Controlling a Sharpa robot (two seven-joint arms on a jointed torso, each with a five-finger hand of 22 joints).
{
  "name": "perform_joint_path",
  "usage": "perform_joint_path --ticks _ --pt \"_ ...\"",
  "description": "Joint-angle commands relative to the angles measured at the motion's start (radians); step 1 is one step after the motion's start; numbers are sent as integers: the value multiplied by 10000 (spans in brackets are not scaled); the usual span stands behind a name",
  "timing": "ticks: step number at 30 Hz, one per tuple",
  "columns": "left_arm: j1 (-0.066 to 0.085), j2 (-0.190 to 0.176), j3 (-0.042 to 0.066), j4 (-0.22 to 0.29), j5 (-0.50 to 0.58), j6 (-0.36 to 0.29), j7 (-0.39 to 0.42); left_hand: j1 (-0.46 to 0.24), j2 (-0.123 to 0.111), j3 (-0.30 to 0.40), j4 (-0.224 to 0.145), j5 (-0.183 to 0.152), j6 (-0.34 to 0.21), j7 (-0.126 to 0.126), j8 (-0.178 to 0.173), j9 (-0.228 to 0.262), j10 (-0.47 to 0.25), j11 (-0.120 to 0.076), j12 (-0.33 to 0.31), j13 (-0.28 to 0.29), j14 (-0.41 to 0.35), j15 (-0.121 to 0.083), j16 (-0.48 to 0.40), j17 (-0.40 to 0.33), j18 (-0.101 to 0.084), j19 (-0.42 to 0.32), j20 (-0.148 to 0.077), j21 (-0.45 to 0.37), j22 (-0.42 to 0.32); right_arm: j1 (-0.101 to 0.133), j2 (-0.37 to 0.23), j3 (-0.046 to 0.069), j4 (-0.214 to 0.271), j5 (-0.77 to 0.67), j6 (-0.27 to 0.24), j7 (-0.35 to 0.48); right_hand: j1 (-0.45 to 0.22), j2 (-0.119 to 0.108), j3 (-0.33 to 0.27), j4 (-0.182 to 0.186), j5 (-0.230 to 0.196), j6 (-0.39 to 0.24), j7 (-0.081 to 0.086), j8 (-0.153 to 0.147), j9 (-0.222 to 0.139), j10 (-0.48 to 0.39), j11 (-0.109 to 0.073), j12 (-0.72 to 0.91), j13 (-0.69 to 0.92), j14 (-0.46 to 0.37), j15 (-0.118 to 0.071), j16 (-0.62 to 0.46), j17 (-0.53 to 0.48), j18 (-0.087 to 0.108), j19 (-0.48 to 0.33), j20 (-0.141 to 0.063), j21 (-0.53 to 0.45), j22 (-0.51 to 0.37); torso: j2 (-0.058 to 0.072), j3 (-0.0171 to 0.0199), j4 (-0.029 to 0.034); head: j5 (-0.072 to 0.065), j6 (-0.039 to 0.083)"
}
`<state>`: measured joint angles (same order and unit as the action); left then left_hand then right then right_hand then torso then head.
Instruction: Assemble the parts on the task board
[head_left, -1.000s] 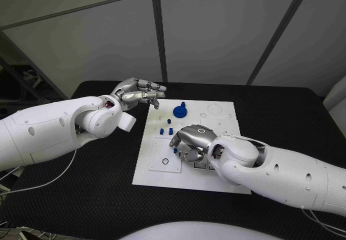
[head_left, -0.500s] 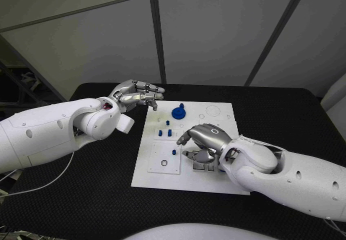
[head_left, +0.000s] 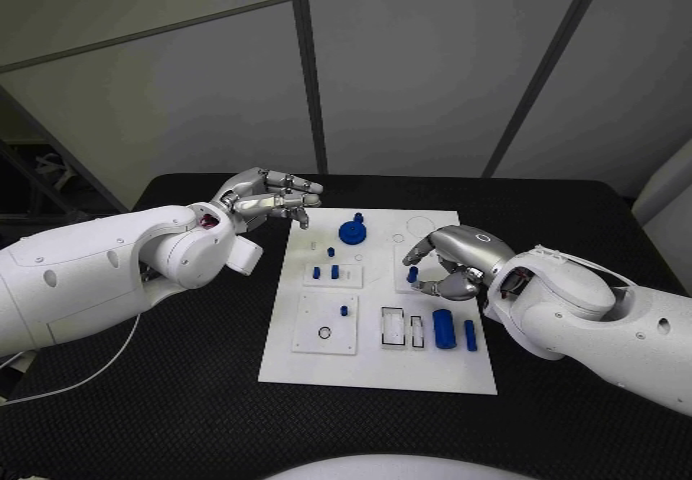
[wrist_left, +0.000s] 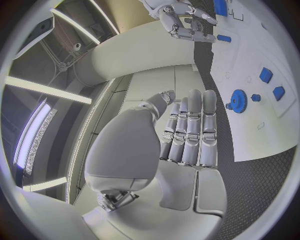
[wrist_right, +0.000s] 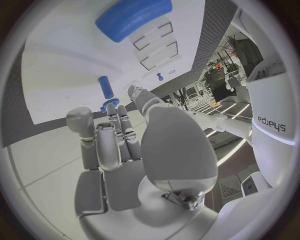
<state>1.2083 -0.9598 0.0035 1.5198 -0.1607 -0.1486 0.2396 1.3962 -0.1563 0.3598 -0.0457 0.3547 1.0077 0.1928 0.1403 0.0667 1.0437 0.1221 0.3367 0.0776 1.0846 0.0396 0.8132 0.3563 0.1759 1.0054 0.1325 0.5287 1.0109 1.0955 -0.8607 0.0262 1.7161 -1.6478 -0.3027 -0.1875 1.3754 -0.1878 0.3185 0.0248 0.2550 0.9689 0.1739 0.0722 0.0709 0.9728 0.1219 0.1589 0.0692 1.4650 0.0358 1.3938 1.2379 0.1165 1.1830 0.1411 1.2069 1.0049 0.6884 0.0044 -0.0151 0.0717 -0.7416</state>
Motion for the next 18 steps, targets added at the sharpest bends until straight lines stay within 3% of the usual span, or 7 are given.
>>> perform_joint_path --ticks 1,18 --pt "6 2 6 -1 32 138 0 -2 86 -54 -5 -34 -63 10 -43 0 -71 4 55 -5 -37 31 -56 -8 48 -56 41 -42 -15 26 29 13 -82 -57 546 -186 144 78 -185 26 -30 -71 -21 -45 -4 -170 -4 109 -19 303 9 -93 -107 107 -141 12 -122 -140 19 0 24 -22 11" --pt "0 39 5 -20 32 208 -39 -2 91 -65 -6 -34 -59 9 -35 3 -72 3 71 -2 -33 30 -53 -13 49 -54 43 -46 -19 35 559 20 -737 -387 565 -242 517 454 -319 101 -62 -21 -82 -8 13 -177 -44 532 2 302 -27 -87 -160 116 -122 -15 -189 -208 22 -4 19 -31 54"
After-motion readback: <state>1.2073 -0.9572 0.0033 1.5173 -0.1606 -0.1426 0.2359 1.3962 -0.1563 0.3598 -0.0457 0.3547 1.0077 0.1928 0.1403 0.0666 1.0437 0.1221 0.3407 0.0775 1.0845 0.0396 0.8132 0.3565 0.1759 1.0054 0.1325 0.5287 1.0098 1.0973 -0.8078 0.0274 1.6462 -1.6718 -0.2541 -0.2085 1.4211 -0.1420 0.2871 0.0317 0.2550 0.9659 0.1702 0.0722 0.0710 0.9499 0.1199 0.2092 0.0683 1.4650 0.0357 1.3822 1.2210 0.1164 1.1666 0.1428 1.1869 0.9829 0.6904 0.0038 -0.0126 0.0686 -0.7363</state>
